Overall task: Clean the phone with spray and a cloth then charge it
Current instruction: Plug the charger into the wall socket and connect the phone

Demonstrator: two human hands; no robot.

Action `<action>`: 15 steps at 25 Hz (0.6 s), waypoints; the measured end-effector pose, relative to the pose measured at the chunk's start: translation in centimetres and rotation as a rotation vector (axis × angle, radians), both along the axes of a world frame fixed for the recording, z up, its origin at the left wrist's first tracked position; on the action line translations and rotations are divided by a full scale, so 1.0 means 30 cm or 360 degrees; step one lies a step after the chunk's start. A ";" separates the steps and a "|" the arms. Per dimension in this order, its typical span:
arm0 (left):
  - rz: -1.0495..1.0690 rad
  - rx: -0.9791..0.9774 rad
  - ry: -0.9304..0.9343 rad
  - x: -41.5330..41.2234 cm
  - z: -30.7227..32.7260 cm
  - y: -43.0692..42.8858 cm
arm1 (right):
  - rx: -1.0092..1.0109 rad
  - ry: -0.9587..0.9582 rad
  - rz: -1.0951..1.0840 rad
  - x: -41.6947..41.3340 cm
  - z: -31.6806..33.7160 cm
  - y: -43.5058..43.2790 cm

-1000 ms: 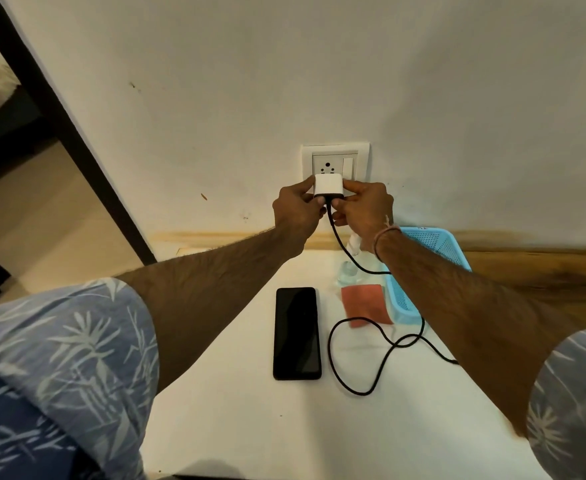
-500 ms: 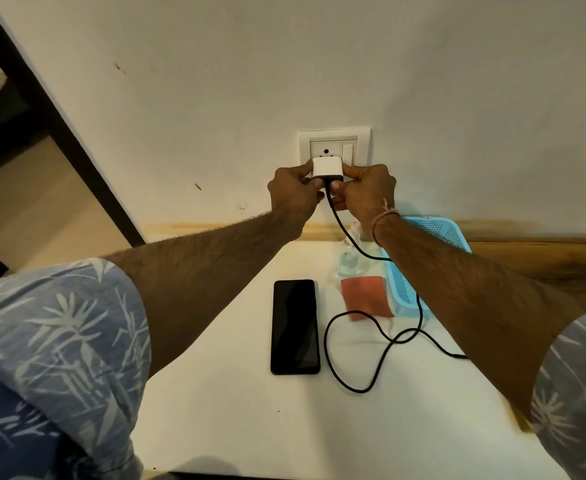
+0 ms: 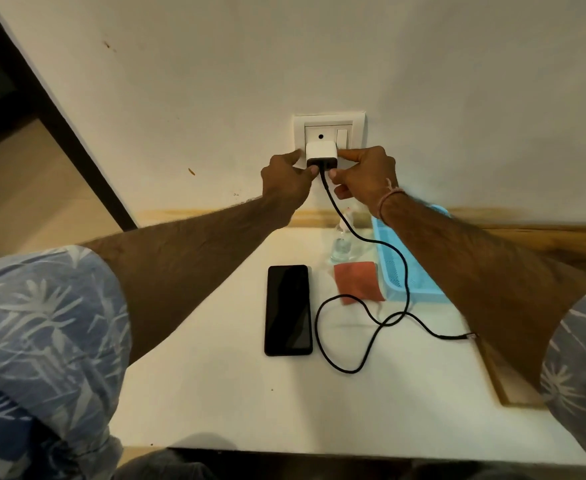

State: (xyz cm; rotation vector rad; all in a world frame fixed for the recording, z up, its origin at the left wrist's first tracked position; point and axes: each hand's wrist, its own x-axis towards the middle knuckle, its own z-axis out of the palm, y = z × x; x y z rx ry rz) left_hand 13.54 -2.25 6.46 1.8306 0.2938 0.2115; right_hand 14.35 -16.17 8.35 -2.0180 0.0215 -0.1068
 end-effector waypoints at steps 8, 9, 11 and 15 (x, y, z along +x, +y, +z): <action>-0.1397 0.1624 0.0044 -0.345 -0.213 0.205 | -0.0754 -0.0315 -0.0083 -0.320 -0.073 -0.372; -0.1566 0.1820 0.0048 -0.381 -0.245 0.215 | -0.0847 -0.0274 -0.0058 -0.364 -0.117 -0.414; -0.1801 0.2235 0.0063 -0.423 -0.296 0.223 | -0.1157 -0.0181 0.0129 -0.431 -0.219 -0.485; -0.1877 0.2644 -0.0093 -0.444 -0.319 0.192 | -0.1666 0.0152 0.0485 -0.493 -0.349 -0.566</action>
